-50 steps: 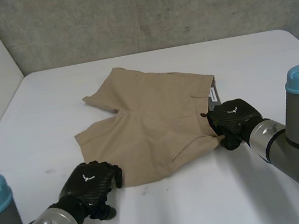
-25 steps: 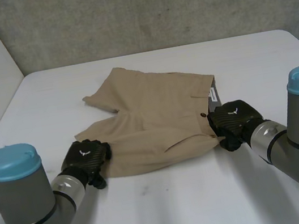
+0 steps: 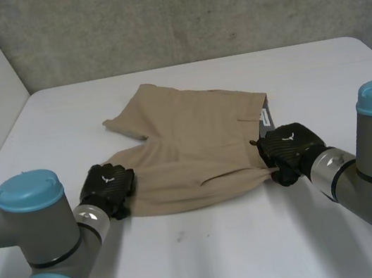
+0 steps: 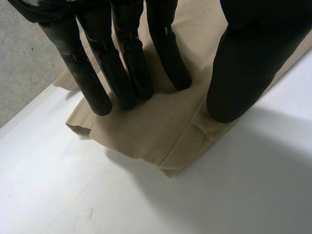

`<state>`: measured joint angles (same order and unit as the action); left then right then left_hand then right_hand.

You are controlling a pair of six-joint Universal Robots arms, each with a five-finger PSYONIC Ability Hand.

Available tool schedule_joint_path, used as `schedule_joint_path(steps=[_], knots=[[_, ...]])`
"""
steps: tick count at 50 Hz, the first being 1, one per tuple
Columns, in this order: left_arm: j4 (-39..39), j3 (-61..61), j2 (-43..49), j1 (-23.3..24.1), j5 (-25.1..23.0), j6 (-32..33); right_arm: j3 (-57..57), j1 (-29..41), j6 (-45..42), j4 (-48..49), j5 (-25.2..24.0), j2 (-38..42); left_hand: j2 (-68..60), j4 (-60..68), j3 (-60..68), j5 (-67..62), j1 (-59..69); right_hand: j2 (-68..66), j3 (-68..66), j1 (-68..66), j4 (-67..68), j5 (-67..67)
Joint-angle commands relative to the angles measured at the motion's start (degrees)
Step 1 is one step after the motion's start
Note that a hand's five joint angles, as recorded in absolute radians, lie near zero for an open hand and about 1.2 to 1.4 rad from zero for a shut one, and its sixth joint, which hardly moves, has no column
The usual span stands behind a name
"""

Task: Fold the shorts.

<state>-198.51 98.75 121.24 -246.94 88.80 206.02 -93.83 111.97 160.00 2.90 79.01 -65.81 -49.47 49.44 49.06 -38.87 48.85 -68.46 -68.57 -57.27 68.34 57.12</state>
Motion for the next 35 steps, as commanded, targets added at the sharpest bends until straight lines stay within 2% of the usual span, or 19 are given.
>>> schedule_joint_path(steps=[1,5,10,15,17,19,23,26,28,31,35], knots=[[0.06,-0.66,0.49,-0.12,-0.03,0.53,0.05,0.00,-0.04,0.00,0.00,0.16,-14.20,14.23,14.60,-14.80,14.82,-11.54,-11.43,-22.73,11.66,12.88],[0.06,-0.66,-0.13,-0.04,-0.03,0.44,0.14,-0.09,-0.04,0.00,0.00,0.07,-30.51,30.54,30.92,-31.12,31.13,-11.54,-11.43,-22.73,11.66,12.88],[0.58,-0.05,-2.23,0.32,0.41,0.44,0.31,-0.35,-0.22,-0.09,-0.17,-0.20,-30.53,30.56,30.94,-31.13,31.15,-11.54,-11.43,-22.73,11.66,12.88],[2.33,2.49,-10.91,0.75,0.68,-0.09,1.28,-0.35,-1.79,-1.05,0.00,-0.81,-30.53,30.56,30.94,-31.13,31.15,-11.54,-11.43,-22.73,11.66,12.88],[3.65,3.73,-14.35,0.76,0.50,0.00,1.63,-0.26,-4.85,-2.97,0.00,-1.33,-30.53,30.56,30.94,-31.13,31.15,-11.54,-11.43,-22.73,11.66,12.88],[6.55,5.31,-20.06,0.84,0.24,0.35,1.81,-0.17,-8.11,-5.78,0.09,-2.82,-30.53,30.56,30.94,-31.13,31.15,-11.54,-11.43,-22.73,11.66,12.88],[14.62,6.72,-27.53,1.19,0.06,0.53,1.63,-0.17,-20.05,-17.62,0.70,-9.85,-30.53,30.56,30.94,-31.13,31.15,-11.54,-11.43,-22.73,11.66,12.88],[24.20,6.81,-33.34,1.55,-0.29,0.61,0.93,-0.44,-26.21,-25.71,0.97,-12.66,-30.53,30.56,30.94,-31.13,31.15,-11.54,-11.43,-22.73,11.66,12.88],[31.30,6.90,-36.67,2.07,-1.60,1.31,0.67,-0.61,-28.24,-29.25,0.97,-13.64,-30.53,30.56,30.94,-31.13,31.15,-11.54,-11.43,-22.73,11.66,12.88],[37.82,7.42,-39.23,3.12,-4.84,4.72,0.23,-0.70,-31.06,-35.67,0.62,-16.97,-30.53,30.56,30.94,-31.13,31.15,-11.54,-11.43,-22.73,11.66,12.88],[38.99,9.52,-39.77,3.48,-6.44,10.70,0.14,-0.70,-31.68,-38.67,-0.09,-19.36,-30.53,30.56,30.94,-31.13,31.15,-11.54,-11.43,-22.73,11.66,12.88]])
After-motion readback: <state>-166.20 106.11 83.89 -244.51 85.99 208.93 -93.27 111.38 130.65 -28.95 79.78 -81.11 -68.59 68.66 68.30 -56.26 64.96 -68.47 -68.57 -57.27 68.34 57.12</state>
